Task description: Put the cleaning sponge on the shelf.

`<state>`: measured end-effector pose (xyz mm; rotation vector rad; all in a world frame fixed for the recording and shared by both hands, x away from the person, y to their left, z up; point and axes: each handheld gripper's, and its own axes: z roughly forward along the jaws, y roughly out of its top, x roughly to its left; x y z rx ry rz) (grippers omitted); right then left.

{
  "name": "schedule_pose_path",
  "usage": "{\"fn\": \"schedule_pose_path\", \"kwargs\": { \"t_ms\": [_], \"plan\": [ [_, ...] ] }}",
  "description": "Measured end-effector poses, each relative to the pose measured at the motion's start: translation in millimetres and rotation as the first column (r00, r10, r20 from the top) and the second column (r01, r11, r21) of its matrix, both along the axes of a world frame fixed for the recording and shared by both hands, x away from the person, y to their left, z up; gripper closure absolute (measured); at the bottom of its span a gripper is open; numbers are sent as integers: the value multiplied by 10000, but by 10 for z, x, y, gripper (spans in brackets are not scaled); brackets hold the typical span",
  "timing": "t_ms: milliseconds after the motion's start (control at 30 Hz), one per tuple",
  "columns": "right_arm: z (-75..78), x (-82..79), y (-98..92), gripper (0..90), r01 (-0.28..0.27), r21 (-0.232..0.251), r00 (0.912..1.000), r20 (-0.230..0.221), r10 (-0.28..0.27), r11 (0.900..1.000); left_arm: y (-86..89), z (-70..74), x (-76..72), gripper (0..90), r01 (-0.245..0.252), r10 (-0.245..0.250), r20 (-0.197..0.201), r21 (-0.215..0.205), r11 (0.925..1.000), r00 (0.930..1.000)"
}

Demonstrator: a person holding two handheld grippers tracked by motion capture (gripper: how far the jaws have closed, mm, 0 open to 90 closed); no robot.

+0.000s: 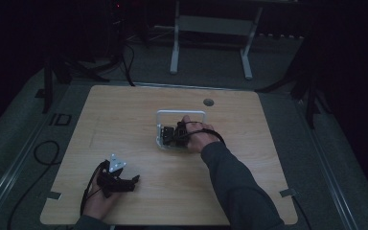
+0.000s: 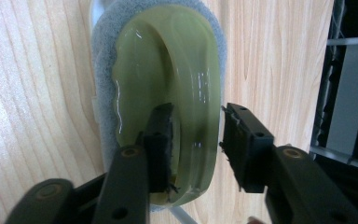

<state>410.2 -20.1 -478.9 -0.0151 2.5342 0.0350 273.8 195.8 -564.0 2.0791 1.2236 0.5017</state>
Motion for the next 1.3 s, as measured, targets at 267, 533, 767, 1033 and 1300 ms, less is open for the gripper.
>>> {"fn": "schedule_pose_path", "kwargs": {
  "t_ms": [267, 533, 767, 1033, 1300],
  "plan": [
    [54, -41, -38, 538, 23, 338, 9999, -126, -19, 9994, 0, 1, -1, 107, 0, 0, -18, 3, 10000, 10000],
    [105, -120, -56, 483, -277, 454, 9996, 62, 274, 9986, 0, 1, -1, 107, -3, 3, -13, 11, 10000, 10000],
    [170, -227, -144, 449, -320, 1129, 9994, -125, 336, 9931, 0, 2, -1, 107, -7, 7, -3, 14, 10000, 10000],
    [253, -351, -249, 423, -164, 2054, 9985, -476, 267, 9785, -1, 1, -2, 107, -7, 7, -9, 1, 10000, 10000],
    [273, -508, -375, 406, 96, 2638, 9959, -890, 144, 9645, -2, 0, -1, 107, -19, 19, 1, -9, 10000, 10000]
  ]
}}
